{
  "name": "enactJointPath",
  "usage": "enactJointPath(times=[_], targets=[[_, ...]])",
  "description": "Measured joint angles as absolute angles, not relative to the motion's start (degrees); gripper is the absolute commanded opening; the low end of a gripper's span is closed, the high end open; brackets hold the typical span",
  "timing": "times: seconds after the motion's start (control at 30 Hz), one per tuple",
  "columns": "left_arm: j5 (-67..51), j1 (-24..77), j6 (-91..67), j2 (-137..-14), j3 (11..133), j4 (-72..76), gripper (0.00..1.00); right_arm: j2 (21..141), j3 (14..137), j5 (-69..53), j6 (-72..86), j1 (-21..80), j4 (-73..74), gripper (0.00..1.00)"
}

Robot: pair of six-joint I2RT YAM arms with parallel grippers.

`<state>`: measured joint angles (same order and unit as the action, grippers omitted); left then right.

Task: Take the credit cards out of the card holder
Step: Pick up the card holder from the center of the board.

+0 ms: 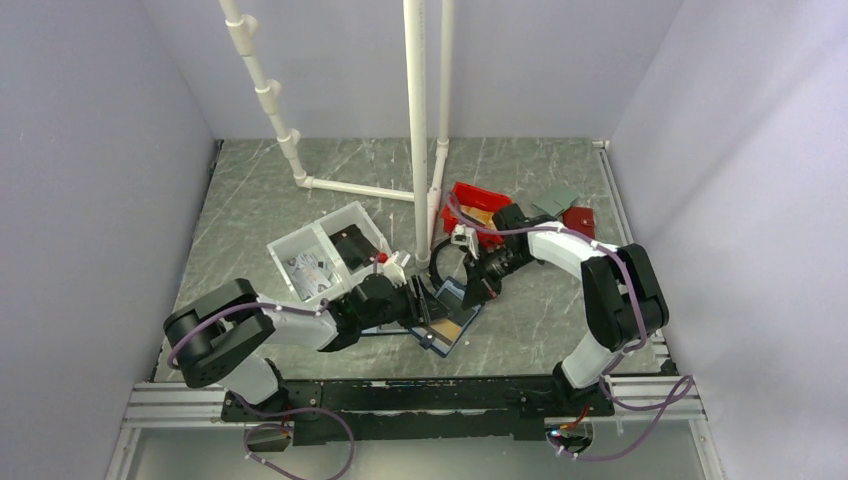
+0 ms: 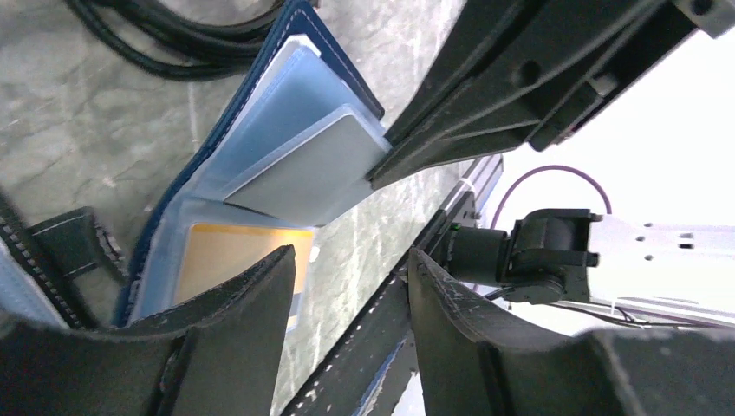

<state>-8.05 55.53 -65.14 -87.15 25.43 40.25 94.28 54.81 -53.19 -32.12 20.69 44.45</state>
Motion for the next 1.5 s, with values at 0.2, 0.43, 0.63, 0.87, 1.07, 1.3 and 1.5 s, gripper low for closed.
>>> enactJointPath(times=[0.2, 0.43, 0.63, 0.87, 1.07, 1.3, 1.5], targets=[[-5.13, 56.64, -65.17, -85.97, 24.12, 44.77, 0.57, 94.32, 54.78, -59.05, -29.52, 19.38, 44.25, 0.0], [-3.73, 56.84, -65.41, -87.37, 23.05, 49.41, 0.6, 95.61, 54.78, -62.61, -27.75, 19.27, 43.79, 0.0], [-2.2, 57.06, -65.65, -86.87, 22.7, 49.34, 0.6, 95.66, 54.68, -63.11, -25.87, 18.37, 42.61, 0.0], [-0.08, 57.25, -65.69, -83.24, 21.82, 45.76, 0.61, 95.66, 54.57, -63.7, -24.18, 17.47, 41.76, 0.0], [0.03, 57.36, -65.87, -84.99, 21.69, 48.03, 0.65, 95.66, 54.57, -65.6, -24.43, 17.43, 41.95, 0.0], [0.1, 57.36, -66.76, -87.79, 21.45, 52.14, 0.62, 95.68, 54.57, -67.07, -25.12, 17.43, 42.19, 0.0], [1.08, 57.43, -66.94, -87.92, 21.45, 53.06, 0.42, 95.68, 54.57, -69.28, -25.61, 17.39, 42.92, 0.0]])
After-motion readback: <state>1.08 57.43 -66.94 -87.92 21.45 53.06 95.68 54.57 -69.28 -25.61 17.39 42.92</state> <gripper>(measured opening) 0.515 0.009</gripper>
